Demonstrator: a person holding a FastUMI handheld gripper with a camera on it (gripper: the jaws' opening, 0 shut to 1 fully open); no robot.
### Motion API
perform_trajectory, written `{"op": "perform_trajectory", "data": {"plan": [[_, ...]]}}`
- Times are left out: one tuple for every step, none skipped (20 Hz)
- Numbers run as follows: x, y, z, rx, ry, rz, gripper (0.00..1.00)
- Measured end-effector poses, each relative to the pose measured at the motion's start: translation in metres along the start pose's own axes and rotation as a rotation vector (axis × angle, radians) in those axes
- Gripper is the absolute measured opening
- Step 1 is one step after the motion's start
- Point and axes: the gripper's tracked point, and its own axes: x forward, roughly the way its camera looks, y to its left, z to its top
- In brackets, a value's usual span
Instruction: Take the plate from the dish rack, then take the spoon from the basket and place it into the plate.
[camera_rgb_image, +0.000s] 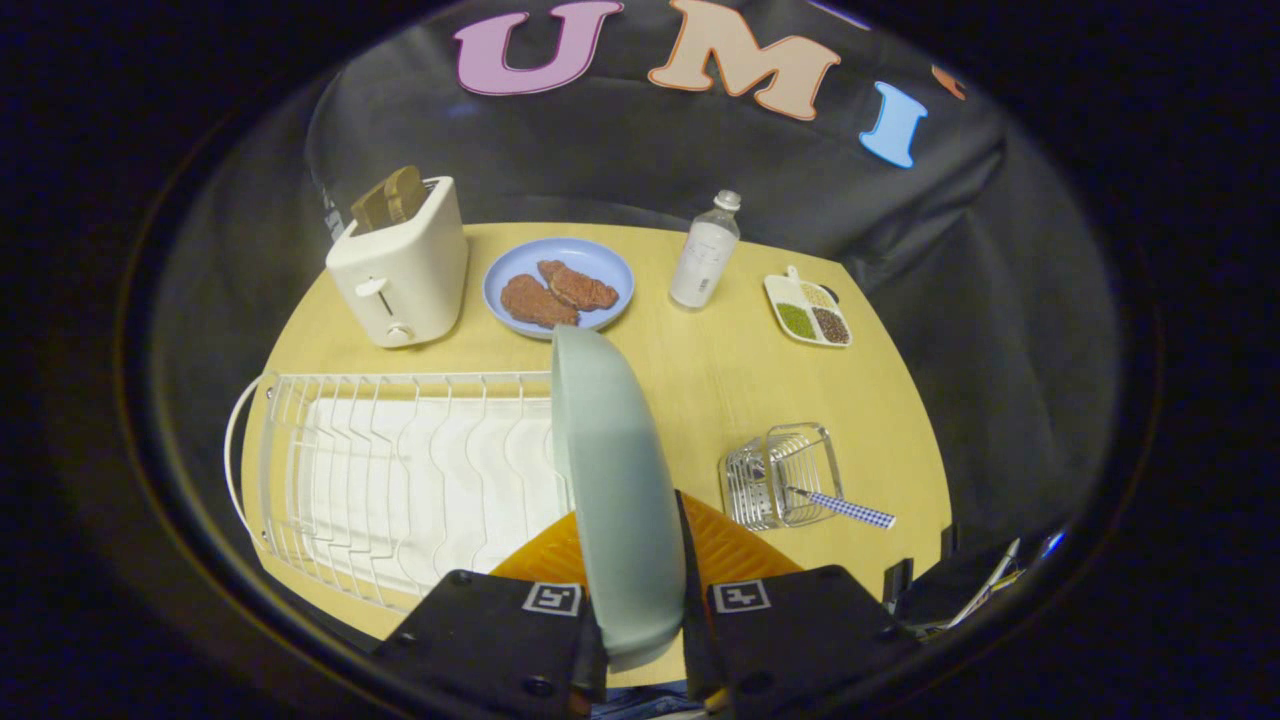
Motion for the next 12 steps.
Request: {"op": "perform_trajectory", "data": {"plan": [[-0.001, -0.002, 0.001, -0.003, 0.005, -0.019, 0.33], [-0.004, -0.006, 0.004, -0.013, 0.007, -0.043, 0.33], [-0.009, -0.009, 0.010, -0.021, -0.004, -0.059, 0.33], [-0.014, -0.010, 0.018, -0.022, -0.023, -0.067, 0.33], [-0.020, -0.008, 0.024, -0.014, -0.045, -0.054, 0.33], [-0.024, -0.005, 0.028, -0.008, -0.062, -0.044, 0.32], [-0.032, -0.006, 0.031, -0.004, -0.078, -0.038, 0.32], [-0.039, -0.008, 0.031, 0.002, -0.089, -0.037, 0.31], [-0.046, -0.011, 0.031, 0.017, -0.101, -0.033, 0.31], [-0.055, -0.013, 0.031, 0.036, -0.120, -0.023, 0.30], [-0.063, -0.019, 0.031, 0.060, -0.141, -0.019, 0.30], [-0.073, -0.027, 0.029, 0.088, -0.163, -0.017, 0.30]]}}
